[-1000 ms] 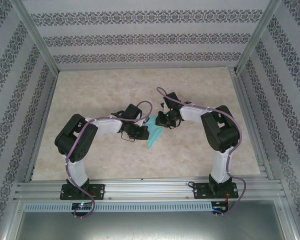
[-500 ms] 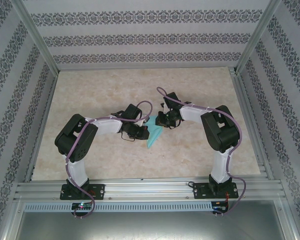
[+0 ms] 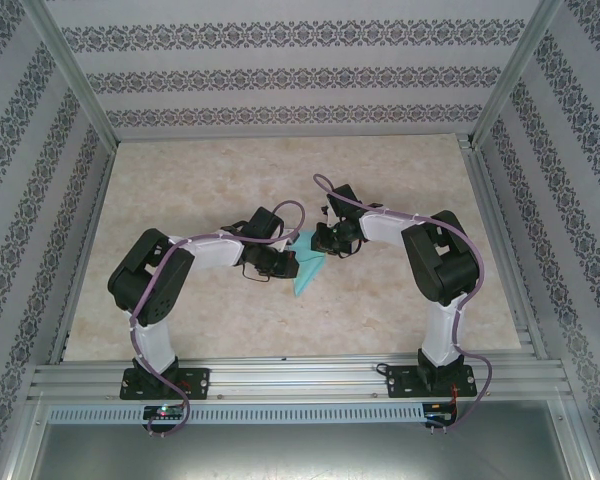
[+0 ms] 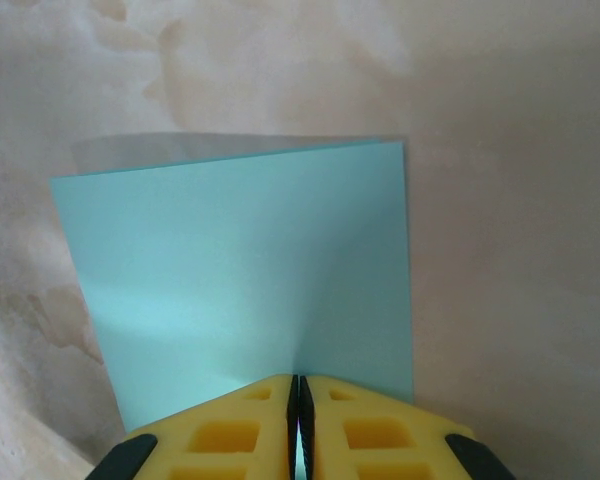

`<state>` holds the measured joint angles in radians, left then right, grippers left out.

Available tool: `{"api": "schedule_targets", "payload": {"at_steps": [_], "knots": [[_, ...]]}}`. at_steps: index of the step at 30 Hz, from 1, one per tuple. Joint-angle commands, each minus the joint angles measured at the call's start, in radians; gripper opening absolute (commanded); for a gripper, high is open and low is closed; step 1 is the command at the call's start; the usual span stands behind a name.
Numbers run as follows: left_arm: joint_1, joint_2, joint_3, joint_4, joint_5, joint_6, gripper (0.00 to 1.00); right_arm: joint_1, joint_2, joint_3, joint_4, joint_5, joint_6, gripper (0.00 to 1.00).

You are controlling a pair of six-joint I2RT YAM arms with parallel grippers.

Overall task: Fold a paper plane with a square sheet of paper (pick it up from the middle)
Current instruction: Third fold the triangle at the center of the table.

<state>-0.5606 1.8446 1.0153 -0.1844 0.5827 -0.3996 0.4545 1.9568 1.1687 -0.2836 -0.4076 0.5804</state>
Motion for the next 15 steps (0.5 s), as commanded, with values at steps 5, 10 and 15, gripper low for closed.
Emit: {"api": "schedule_targets", "payload": {"at_steps": [5, 10, 15], "knots": [[0.011, 0.015, 0.004, 0.025, 0.015, 0.027, 0.08, 0.017, 0.036, -0.038, -0.06, 0.04, 0.015, 0.14], [0.011, 0.028, 0.011, 0.032, 0.032, 0.035, 0.08, 0.018, 0.039, -0.04, -0.056, 0.039, 0.018, 0.14], [0.011, 0.042, 0.004, 0.018, 0.021, 0.042, 0.08, 0.02, 0.037, -0.044, -0.057, 0.043, 0.021, 0.15]]}}
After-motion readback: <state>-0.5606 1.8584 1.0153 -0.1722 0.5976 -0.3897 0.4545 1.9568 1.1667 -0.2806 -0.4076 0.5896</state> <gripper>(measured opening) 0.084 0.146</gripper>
